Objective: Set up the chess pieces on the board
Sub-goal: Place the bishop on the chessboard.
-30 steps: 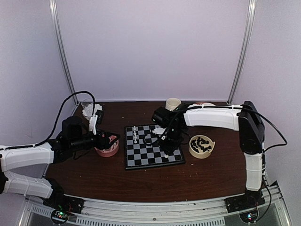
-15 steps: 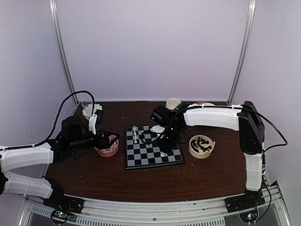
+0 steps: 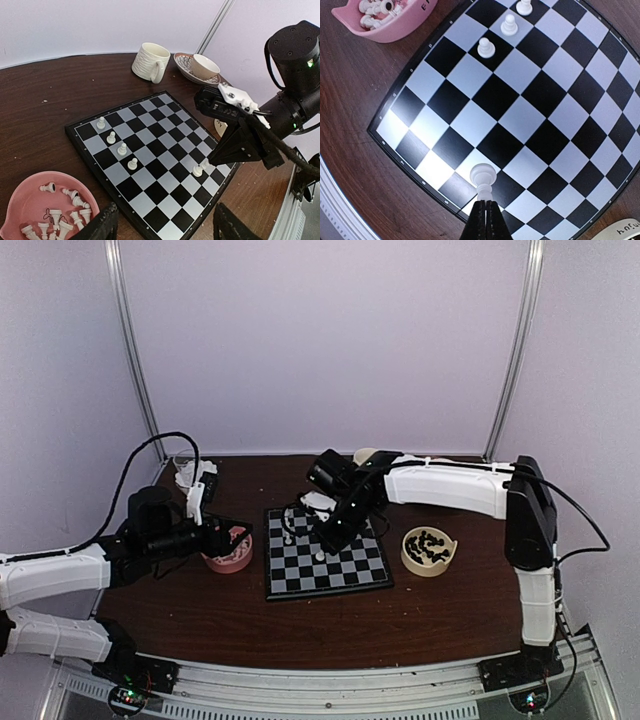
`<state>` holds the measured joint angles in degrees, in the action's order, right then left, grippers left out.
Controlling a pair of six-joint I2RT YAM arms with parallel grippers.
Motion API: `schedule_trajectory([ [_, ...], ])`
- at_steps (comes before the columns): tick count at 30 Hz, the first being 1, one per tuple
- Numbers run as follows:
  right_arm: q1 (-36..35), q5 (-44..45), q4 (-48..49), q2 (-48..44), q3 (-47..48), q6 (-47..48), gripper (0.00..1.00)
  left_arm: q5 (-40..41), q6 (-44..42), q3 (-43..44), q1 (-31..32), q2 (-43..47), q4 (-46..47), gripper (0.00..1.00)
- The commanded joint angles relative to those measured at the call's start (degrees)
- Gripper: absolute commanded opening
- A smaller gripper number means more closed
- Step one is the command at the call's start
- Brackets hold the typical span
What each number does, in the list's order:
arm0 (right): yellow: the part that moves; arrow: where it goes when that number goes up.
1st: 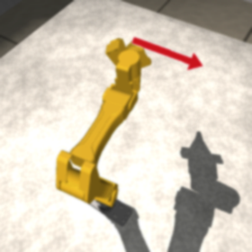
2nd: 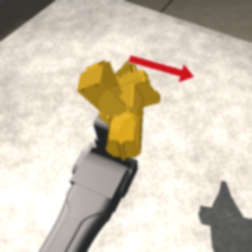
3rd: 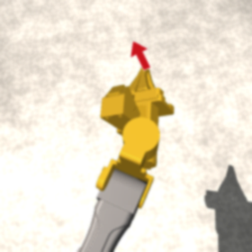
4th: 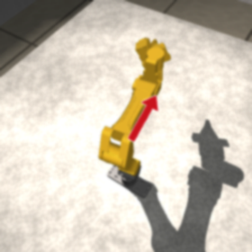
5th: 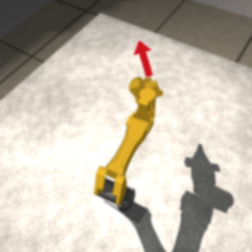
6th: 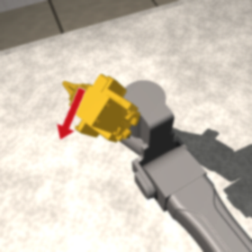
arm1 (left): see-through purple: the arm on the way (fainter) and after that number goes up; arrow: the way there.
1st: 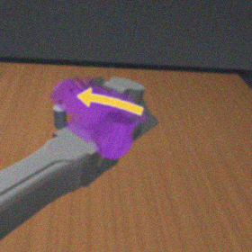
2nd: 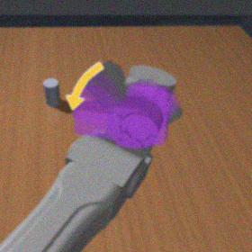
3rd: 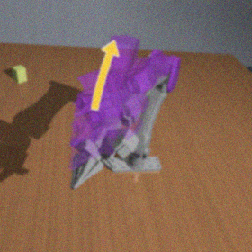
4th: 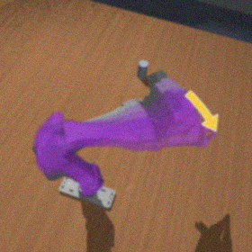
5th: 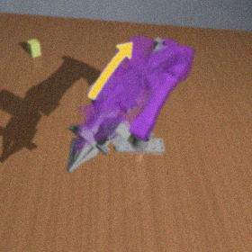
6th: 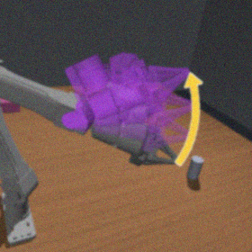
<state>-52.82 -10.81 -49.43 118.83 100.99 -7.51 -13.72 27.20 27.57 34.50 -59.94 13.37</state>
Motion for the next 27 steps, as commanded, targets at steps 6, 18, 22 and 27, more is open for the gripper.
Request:
schedule_trajectory([
  [6, -2.1, -0.3, -1.7, 5.9, 9.4, 0.0, 0.00, 0.9, -0.9, 1.9, 0.0, 0.7, 0.2, 0.65],
  [18, -3.4, -0.6, -4.7, 13.1, 19.3, 0.5, 0.00, 3.0, 0.0, 1.5, 0.0, 1.8, -0.4, 0.66],
  [22, -3.8, -0.7, -5.5, 14.6, 21.1, 0.6, 0.00, 2.9, 0.0, 1.7, 0.0, 1.7, -0.7, 0.66],
  [27, -4.3, -0.1, -6.1, 15.3, 21.9, 0.9, 0.00, 3.2, -0.3, 2.2, 0.0, 1.2, -1.8, 0.66],
])
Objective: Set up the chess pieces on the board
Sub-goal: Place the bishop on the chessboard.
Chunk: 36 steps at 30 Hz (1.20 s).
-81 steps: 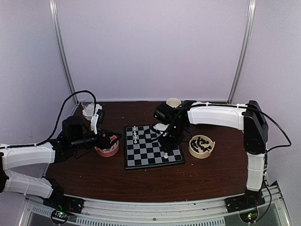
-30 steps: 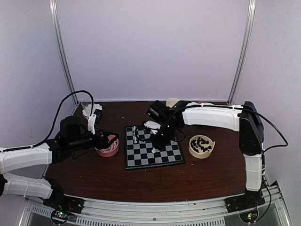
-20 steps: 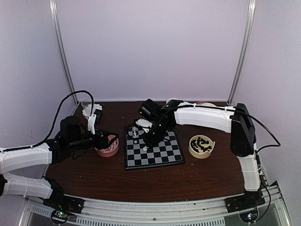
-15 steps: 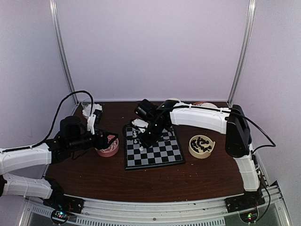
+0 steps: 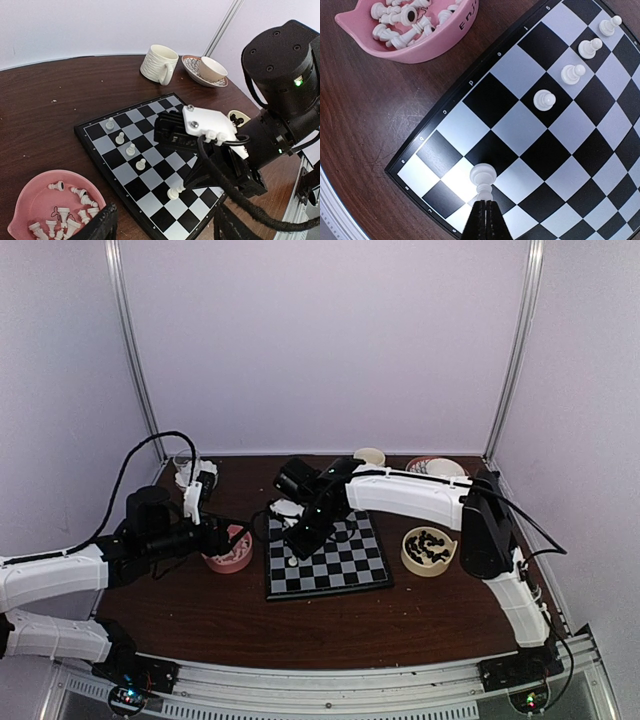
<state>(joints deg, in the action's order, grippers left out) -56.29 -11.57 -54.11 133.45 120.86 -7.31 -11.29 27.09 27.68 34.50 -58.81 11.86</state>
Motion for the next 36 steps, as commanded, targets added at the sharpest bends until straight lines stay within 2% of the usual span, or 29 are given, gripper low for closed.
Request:
schedule_trajectory([
  [1, -0.8, 0.7, -1.4, 0.8, 2.1, 0.8, 0.00, 0.8, -0.2, 2.2, 0.0, -0.2, -0.4, 0.66],
  [10, -0.9, 1.0, -0.8, 0.6, 2.2, 1.1, 0.16, 2.0, -0.1, 2.5, 0.0, -1.3, -1.0, 0.74],
  [15, -1.0, 1.3, 1.5, -3.0, -0.5, 1.2, 0.19, 2.2, -0.2, 2.4, 0.0, -1.7, -1.1, 0.74],
  [18, -0.9, 2.0, 6.9, -9.4, -8.0, 1.2, 0.21, 2.1, -0.6, 3.0, 0.3, -2.9, -1.1, 0.72],
  [22, -0.9, 5.5, 18.6, -20.7, -22.7, 0.8, 0.22, 5.2, -3.0, 5.2, 4.3, -6.1, -2.9, 0.71],
  [25, -0.7, 9.3, 27.2, -28.1, -35.5, -0.6, 0.25, 6.7, -4.6, 7.1, 7.2, -8.9, -3.9, 0.71],
  [30, 0.2, 18.1, 41.7, -36.2, -51.1, -3.1, 0.25, 9.0, -6.9, 10.4, 10.7, -13.6, -6.3, 0.69],
  [36, 1.9, 24.4, 46.5, -39.9, -57.0, -6.4, 0.24, 12.8, -8.9, 16.6, 14.5, -21.5, -11.4, 0.68],
])
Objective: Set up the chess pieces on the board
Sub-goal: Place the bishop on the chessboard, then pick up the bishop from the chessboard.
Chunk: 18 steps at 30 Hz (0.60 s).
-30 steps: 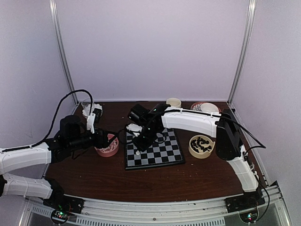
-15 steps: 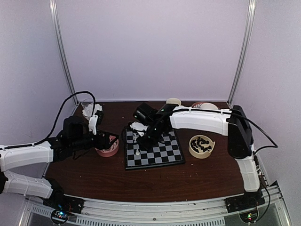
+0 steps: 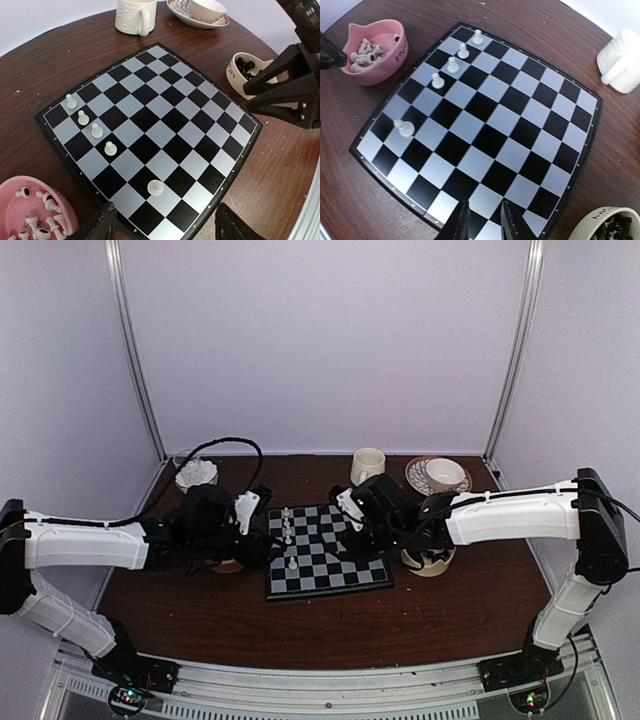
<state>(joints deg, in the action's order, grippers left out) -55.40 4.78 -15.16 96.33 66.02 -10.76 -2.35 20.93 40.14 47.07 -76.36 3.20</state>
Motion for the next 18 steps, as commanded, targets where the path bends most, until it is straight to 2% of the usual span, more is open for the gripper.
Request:
schedule_trajectory([
  [1, 1.1, 9.1, 7.9, -3.5, -2.7, -3.1, 0.24, 4.3, -3.0, 5.6, 2.4, -5.2, -4.9, 0.68],
  [12, 3.6, 10.5, 10.1, -7.0, -6.8, -5.8, 0.24, 9.1, -4.8, 14.4, 5.0, -15.8, -14.3, 0.64],
  [18, 4.0, 9.6, 10.1, -6.9, -6.8, -6.2, 0.24, 8.8, -4.8, 17.3, 5.1, -19.4, -16.8, 0.57],
])
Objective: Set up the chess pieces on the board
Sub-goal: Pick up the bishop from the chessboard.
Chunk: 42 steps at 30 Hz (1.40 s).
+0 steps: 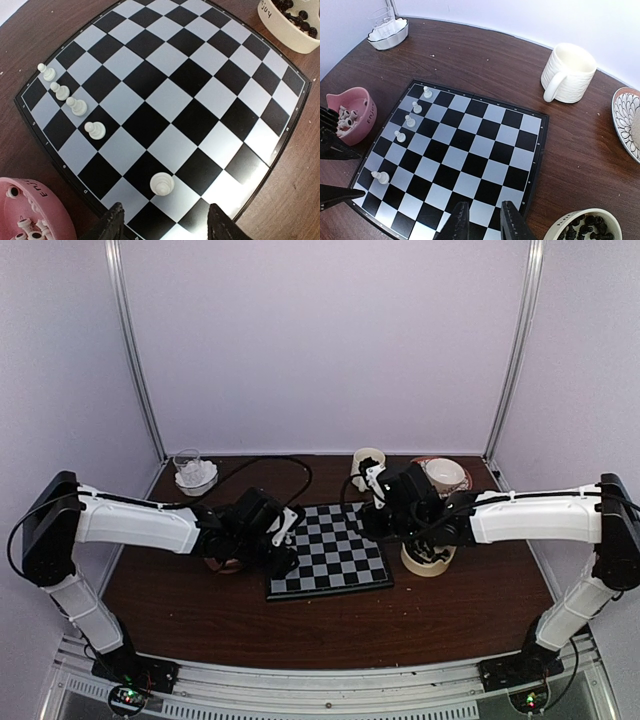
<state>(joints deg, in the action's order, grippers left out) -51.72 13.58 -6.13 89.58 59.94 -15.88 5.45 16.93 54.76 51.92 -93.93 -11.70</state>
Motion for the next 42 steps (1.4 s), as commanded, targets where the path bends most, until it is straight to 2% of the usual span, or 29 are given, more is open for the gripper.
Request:
schedule_trajectory([
  [1, 0.4, 0.7, 1.0, -0.2, -0.7, -1.0, 0.24, 1.0, -0.8, 3.1, 0.3, -2.3, -2.0, 0.56],
  [4, 0.6, 0.7, 1.1, -0.4, -0.7, -0.9, 0.24, 1.1, -0.8, 4.4, 0.2, -4.2, -1.9, 0.51],
  [9, 0.8, 0.5, 1.1, -0.4, -0.7, -1.0, 0.24, 0.9, -0.7, 5.4, 0.3, -5.6, -2.1, 0.37],
  [15, 1.0, -0.3, 1.0, -0.1, -0.5, -0.9, 0.24, 1.5, -1.1, 6.0, 0.3, -6.4, -2.3, 0.28],
  [32, 1.3, -1.4, 0.6, -0.2, -0.2, -0.9, 0.24, 1.5, -1.7, 7.7, 0.3, -8.4, -2.4, 0.14],
  [37, 1.4, -1.5, 0.5, -0.1, -0.2, -0.8, 0.24, 1.8, -1.7, 7.3, 0.2, -7.7, -2.4, 0.03],
  [42, 1.5, -1.4, 0.4, -0.2, -0.2, -0.7, 0.24, 4.0, -1.0, 5.6, 0.2, -5.0, -1.6, 0.02],
])
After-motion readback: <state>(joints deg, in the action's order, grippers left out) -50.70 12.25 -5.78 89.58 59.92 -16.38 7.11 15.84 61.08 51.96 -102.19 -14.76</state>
